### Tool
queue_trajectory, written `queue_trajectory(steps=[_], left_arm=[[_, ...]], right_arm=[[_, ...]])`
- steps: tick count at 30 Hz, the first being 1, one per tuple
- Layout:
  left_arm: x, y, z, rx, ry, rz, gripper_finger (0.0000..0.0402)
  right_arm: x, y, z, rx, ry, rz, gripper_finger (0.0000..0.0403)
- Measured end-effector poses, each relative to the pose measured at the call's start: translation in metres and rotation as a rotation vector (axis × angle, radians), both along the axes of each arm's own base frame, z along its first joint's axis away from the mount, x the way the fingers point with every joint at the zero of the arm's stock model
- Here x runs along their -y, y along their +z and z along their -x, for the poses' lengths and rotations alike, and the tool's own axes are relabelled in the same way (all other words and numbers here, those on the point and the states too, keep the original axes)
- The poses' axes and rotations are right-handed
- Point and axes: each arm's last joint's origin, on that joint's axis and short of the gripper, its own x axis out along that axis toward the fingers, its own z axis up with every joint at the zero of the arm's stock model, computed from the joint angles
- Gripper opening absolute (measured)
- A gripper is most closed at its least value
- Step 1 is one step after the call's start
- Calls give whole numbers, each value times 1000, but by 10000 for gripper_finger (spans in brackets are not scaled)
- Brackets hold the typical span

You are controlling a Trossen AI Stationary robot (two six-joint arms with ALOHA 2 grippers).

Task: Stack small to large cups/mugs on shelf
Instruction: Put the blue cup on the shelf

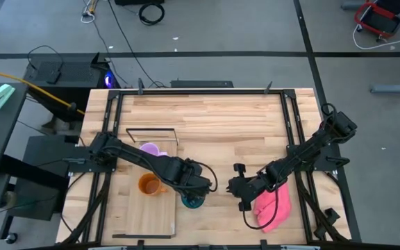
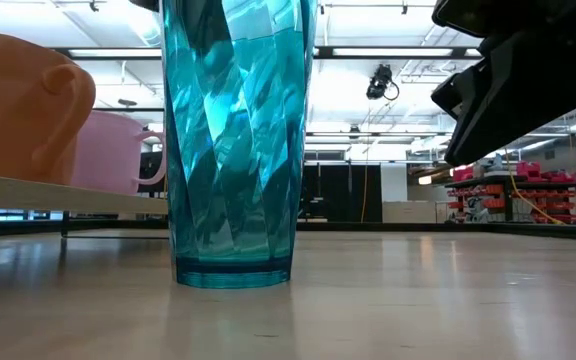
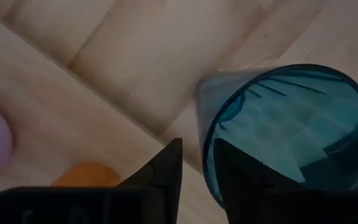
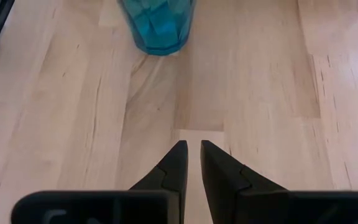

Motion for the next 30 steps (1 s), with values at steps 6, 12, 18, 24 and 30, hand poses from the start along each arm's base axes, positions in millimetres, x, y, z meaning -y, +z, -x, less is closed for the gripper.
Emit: queue_trajectory(steps=[6, 12, 18, 24, 30], left_arm=[[1, 0, -2, 15, -25, 2, 101], [1, -3, -3, 8, -20, 0, 99], [0, -5, -5, 9, -16, -7, 98], [1, -15, -11, -6, -38, -14, 94], [-2, -15, -13, -1, -32, -6, 91]], right_arm=[[0, -1, 0, 1, -2, 3, 51], [0, 0, 0, 7, -2, -1, 51], [0, 0, 0, 8, -2, -1, 51], [0, 0, 0, 8, -2, -2, 51], [0, 0, 0, 10, -2, -2, 51]])
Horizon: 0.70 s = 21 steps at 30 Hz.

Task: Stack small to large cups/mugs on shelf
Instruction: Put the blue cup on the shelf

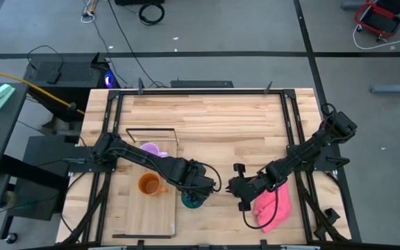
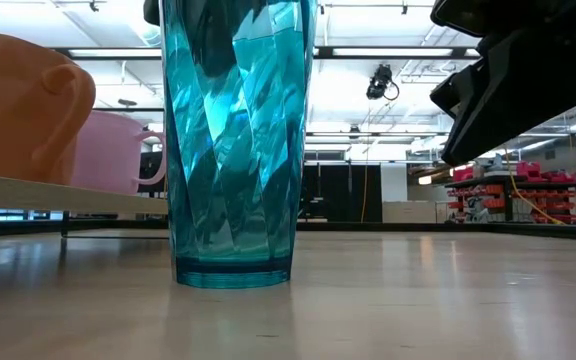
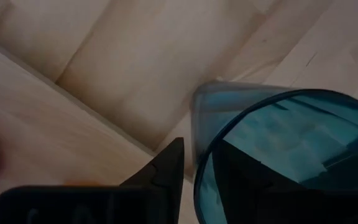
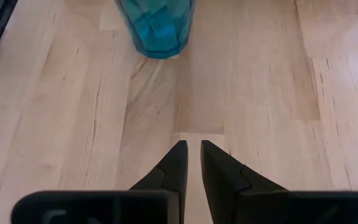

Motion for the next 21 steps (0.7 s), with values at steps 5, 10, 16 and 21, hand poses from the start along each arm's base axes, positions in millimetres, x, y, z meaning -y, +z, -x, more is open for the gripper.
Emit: queue_trajectory(steps=[5, 10, 16, 21], left_arm=[[0, 0, 0, 1, 0, 0, 58], [-2, 0, -1, 3, 3, 4, 13], [-2, 0, -3, -9, -47, 76, 14], [0, 19, -6, 53, -110, 138, 12]], right_arm=[[0, 0, 0, -1, 2, 2, 51], [0, 0, 0, -1, 2, 2, 51], [0, 0, 0, -2, 2, 3, 51], [0, 0, 0, -2, 2, 3, 51]])
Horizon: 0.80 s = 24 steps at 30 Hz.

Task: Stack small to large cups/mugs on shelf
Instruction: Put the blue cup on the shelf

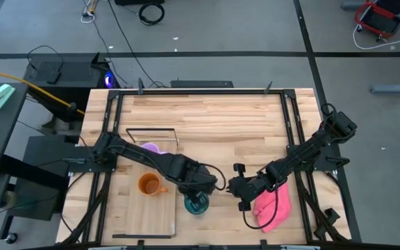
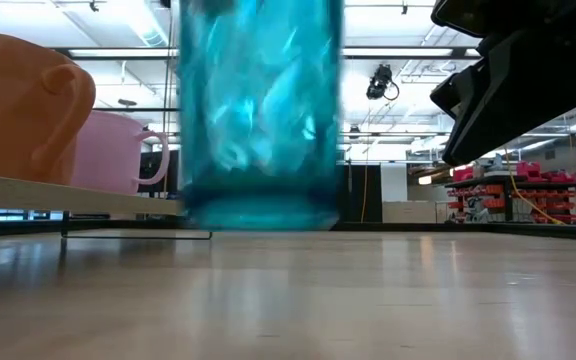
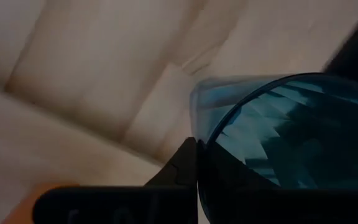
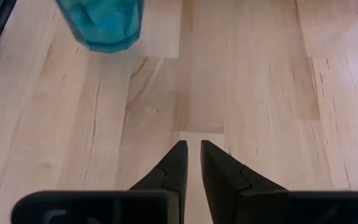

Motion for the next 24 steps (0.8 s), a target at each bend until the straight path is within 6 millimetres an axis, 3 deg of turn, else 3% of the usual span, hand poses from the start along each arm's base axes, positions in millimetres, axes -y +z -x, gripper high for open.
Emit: queue_trajectory(steps=[6, 11, 18, 24], left_arm=[[-1, 43, 0, 127, -8, 13, 12], [-8, 80, 17, 163, 35, -74, 12], [-17, 104, 54, 126, 193, -78, 12], [0, 112, 68, 151, 229, -44, 12]], right_arm=[[0, 0, 0, -1, 0, 1, 51], [1, -1, 1, -17, 0, 11, 51], [3, -6, 5, -37, 0, 23, 51], [4, -10, 7, -49, -7, 25, 51]])
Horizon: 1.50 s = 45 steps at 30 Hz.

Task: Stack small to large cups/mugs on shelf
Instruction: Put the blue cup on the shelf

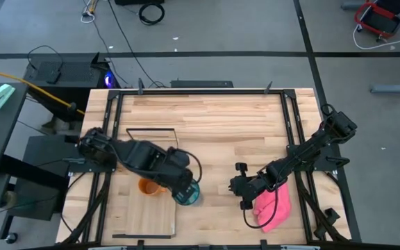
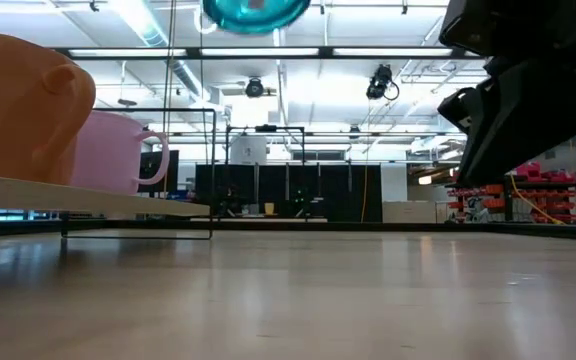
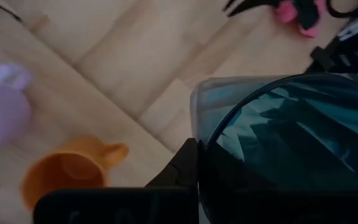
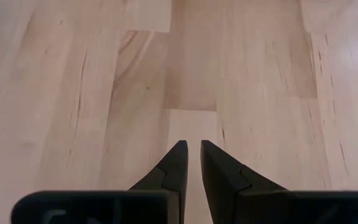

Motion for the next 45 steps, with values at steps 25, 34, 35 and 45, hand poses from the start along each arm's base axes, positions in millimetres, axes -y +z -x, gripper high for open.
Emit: queue_trajectory(steps=[25, 34, 35, 45], left_arm=[[44, -43, 47, -179, 208, 0, 12], [67, -40, 84, -182, 346, 65, 12], [70, -40, 88, -186, 348, 65, 12], [91, -63, 109, -311, 416, 71, 12]], right_arm=[[0, 0, 0, -4, 7, 9, 51], [0, -1, 1, -8, 27, 27, 51], [0, -1, 1, -8, 27, 27, 51], [0, 0, 1, -8, 25, 26, 51]])
